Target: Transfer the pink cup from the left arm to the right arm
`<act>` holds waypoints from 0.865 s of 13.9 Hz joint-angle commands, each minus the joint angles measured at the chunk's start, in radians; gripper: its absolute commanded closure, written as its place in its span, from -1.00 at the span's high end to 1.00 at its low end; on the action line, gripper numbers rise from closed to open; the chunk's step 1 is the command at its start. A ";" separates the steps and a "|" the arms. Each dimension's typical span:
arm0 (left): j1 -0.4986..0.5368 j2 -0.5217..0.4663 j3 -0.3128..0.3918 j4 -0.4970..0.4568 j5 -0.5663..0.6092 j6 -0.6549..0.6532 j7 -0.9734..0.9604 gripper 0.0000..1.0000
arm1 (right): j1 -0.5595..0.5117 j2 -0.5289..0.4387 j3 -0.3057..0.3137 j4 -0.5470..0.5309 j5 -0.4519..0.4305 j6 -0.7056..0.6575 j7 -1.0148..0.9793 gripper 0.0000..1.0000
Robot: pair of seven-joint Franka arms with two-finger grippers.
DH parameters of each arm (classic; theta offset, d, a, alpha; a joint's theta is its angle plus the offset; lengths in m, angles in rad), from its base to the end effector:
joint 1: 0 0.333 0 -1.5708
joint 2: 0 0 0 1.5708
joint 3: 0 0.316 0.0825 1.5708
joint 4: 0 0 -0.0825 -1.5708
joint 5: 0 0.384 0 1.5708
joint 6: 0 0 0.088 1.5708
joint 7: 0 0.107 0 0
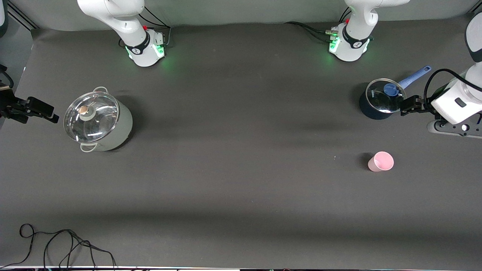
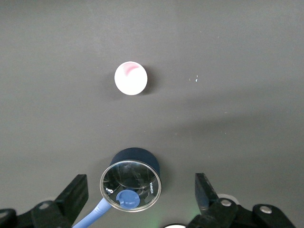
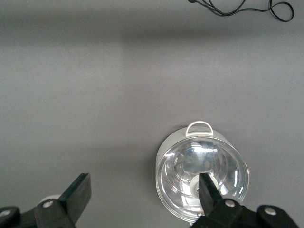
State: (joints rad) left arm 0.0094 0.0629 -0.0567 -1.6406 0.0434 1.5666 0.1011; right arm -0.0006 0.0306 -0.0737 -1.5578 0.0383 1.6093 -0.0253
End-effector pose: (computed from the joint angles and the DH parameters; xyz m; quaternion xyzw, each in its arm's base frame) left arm 0.5659 -0.0213 0.5563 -0.9946 0.0754 0.0688 0.0180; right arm 0.5665 -0.0375 0.6170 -0.9995 0.0250 -0.0114 0.0175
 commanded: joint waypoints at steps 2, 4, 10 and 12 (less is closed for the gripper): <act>-0.003 -0.009 0.006 -0.012 -0.013 0.012 -0.001 1.00 | 0.004 -0.011 -0.005 -0.010 -0.006 0.001 -0.018 0.99; -0.003 -0.009 0.006 -0.013 -0.014 0.012 -0.001 1.00 | 0.004 -0.011 -0.006 -0.010 -0.006 0.000 -0.018 0.99; 0.014 -0.009 0.006 -0.013 -0.040 0.012 -0.003 1.00 | -0.001 -0.017 -0.006 -0.007 -0.006 0.000 -0.019 0.99; 0.014 -0.009 0.006 -0.013 -0.040 0.010 -0.003 1.00 | 0.004 -0.017 -0.006 -0.007 -0.006 -0.008 -0.016 0.99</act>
State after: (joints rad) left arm 0.0235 0.0632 -0.0535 -1.6418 0.0144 1.5679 0.1011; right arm -0.0012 0.0293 -0.0745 -1.5576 0.0383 1.6085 -0.0253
